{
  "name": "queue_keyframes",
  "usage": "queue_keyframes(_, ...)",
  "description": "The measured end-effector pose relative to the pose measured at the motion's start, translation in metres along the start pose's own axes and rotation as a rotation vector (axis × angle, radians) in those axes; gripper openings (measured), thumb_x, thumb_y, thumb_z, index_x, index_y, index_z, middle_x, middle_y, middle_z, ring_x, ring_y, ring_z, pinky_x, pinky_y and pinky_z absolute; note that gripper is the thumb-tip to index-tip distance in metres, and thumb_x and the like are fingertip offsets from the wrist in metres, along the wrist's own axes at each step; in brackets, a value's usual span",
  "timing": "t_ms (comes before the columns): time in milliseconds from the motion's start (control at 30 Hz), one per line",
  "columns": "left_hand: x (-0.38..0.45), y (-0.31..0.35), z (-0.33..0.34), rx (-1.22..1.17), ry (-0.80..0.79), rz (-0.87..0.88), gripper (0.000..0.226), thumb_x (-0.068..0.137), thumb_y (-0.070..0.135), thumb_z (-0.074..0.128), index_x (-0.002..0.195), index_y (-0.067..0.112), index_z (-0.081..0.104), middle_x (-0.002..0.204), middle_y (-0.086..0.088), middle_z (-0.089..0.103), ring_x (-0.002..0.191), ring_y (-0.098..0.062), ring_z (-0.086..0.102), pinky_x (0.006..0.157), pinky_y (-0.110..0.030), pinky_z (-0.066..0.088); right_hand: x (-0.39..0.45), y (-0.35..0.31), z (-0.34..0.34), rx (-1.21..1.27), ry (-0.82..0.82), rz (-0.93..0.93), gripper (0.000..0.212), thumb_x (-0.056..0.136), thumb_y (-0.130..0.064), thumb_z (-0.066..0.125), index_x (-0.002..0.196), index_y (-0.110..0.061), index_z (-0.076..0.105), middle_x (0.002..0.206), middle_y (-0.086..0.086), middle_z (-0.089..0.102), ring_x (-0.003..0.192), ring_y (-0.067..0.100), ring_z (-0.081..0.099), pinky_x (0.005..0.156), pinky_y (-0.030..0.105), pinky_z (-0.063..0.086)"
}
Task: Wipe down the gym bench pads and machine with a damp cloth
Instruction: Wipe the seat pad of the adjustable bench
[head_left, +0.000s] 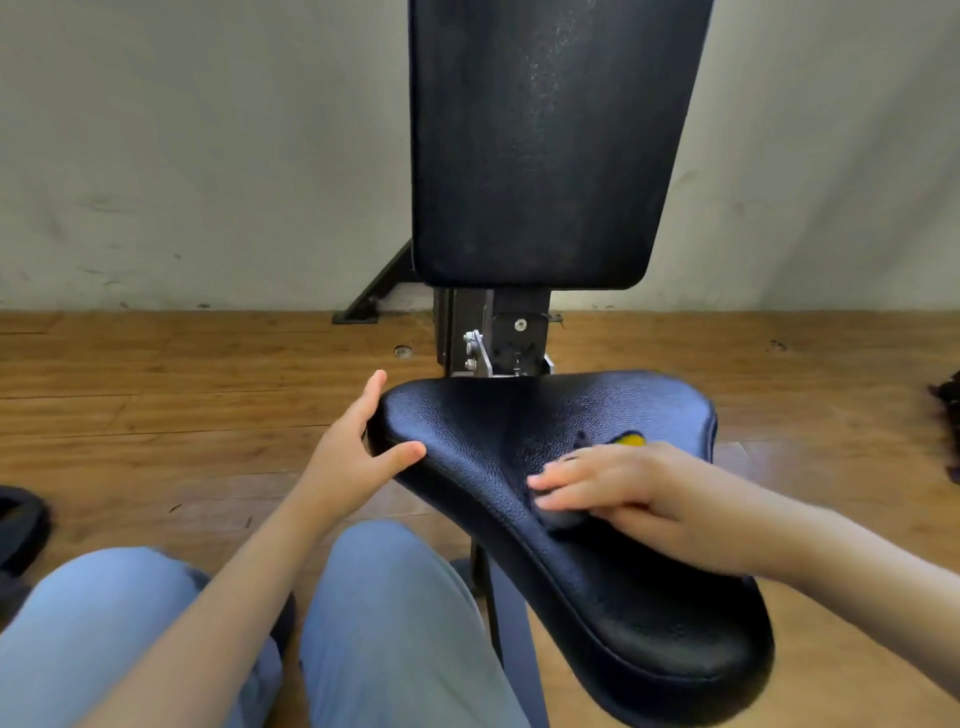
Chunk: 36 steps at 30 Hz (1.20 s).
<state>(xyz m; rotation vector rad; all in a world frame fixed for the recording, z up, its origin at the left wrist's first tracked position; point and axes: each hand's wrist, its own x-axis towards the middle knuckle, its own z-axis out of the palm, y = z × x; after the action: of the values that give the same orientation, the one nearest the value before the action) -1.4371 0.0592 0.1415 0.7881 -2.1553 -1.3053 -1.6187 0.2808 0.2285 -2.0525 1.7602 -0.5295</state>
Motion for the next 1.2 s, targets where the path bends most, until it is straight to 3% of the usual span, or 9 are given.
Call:
queue_keyframes(100,0.001,-0.002,0.000,0.010,-0.003,0.007,0.087,0.083,0.014,0.072,0.151,0.016,0.017,0.148,0.016,0.022,0.136,0.001,0.020,0.109,-0.019,0.019,-0.008,0.051,-0.021,0.019,0.137,0.154,0.042,0.088,-0.004,0.052,0.114,-0.033,0.066,0.122,-0.014,0.062,0.117,-0.001,0.054,0.106,0.017,0.033)
queue_keyframes(267,-0.001,0.000,0.001,0.038,0.004,0.017,0.080,0.087,0.010,0.065,0.151,0.018,0.018,0.147,0.016,0.022,0.137,0.000,0.020,0.111,-0.020,0.018,0.036,0.122,-0.037,-0.131,0.295,0.569,0.039,0.087,0.004,0.050,0.114,-0.017,0.068,0.125,0.000,0.062,0.124,0.017,0.051,0.106,0.018,0.028)
queue_keyframes(467,-0.006,0.002,0.011,0.085,0.041,0.079,0.066,0.094,0.013,0.055,0.150,0.015,0.020,0.154,0.010,0.018,0.143,-0.004,0.014,0.113,-0.021,0.013,0.011,-0.010,0.009,-0.001,0.050,0.138,0.036,0.088,-0.001,0.047,0.114,-0.014,0.069,0.127,-0.004,0.061,0.122,0.005,0.048,0.107,0.016,0.028)
queue_keyframes(567,-0.006,0.003,0.014,0.068,0.064,0.080,0.067,0.094,0.019,0.058,0.150,0.015,0.020,0.155,0.009,0.018,0.142,-0.001,0.015,0.112,-0.019,0.013,-0.033,-0.029,0.008,0.063,0.081,0.004,0.034,0.089,-0.002,0.047,0.111,-0.015,0.070,0.124,-0.006,0.063,0.120,0.005,0.052,0.105,0.021,0.035)
queue_keyframes(700,-0.005,0.004,0.018,0.055,0.128,0.061,0.065,0.094,0.011,0.055,0.149,0.015,0.021,0.156,0.008,0.017,0.141,0.000,0.015,0.111,-0.018,0.013,-0.025,0.014,-0.006,0.167,0.207,0.194,0.036,0.088,0.001,0.051,0.106,-0.021,0.072,0.118,-0.015,0.064,0.115,-0.003,0.055,0.104,0.016,0.036)
queue_keyframes(833,0.001,0.007,0.016,0.042,0.116,0.018,0.065,0.092,0.009,0.058,0.148,0.015,0.026,0.154,0.006,0.025,0.138,-0.001,0.022,0.109,-0.018,0.017,0.043,0.071,-0.021,-0.007,0.144,0.440,0.037,0.089,0.003,0.049,0.110,-0.018,0.071,0.118,-0.005,0.065,0.114,0.015,0.058,0.105,0.028,0.036)
queue_keyframes(967,0.007,0.011,0.012,0.049,0.093,-0.052,0.074,0.089,0.018,0.063,0.151,0.016,0.022,0.155,0.006,0.022,0.138,-0.002,0.021,0.110,-0.020,0.018,0.141,0.066,-0.009,-0.140,-0.056,0.388,0.037,0.093,-0.006,0.044,0.121,-0.020,0.064,0.111,0.006,0.068,0.100,0.019,0.060,0.090,0.022,0.039)
queue_keyframes(1100,0.015,0.007,0.010,-0.015,0.066,-0.222,0.094,0.084,0.033,0.069,0.153,0.013,0.008,0.157,0.002,0.018,0.143,-0.011,0.020,0.107,-0.022,0.021,0.212,0.045,0.014,-0.073,-0.114,0.291,0.035,0.093,-0.004,0.043,0.119,-0.013,0.065,0.109,0.009,0.068,0.076,0.017,0.059,0.078,0.022,0.042)
queue_keyframes(1200,0.022,0.002,0.005,-0.018,0.036,-0.270,0.104,0.080,0.039,0.071,0.153,0.014,0.002,0.157,0.002,0.019,0.142,-0.013,0.022,0.103,-0.022,0.024,0.234,0.049,0.019,-0.021,-0.124,0.322,0.031,0.091,-0.006,0.044,0.109,-0.011,0.070,0.102,0.006,0.069,0.081,0.020,0.063,0.079,0.023,0.046)
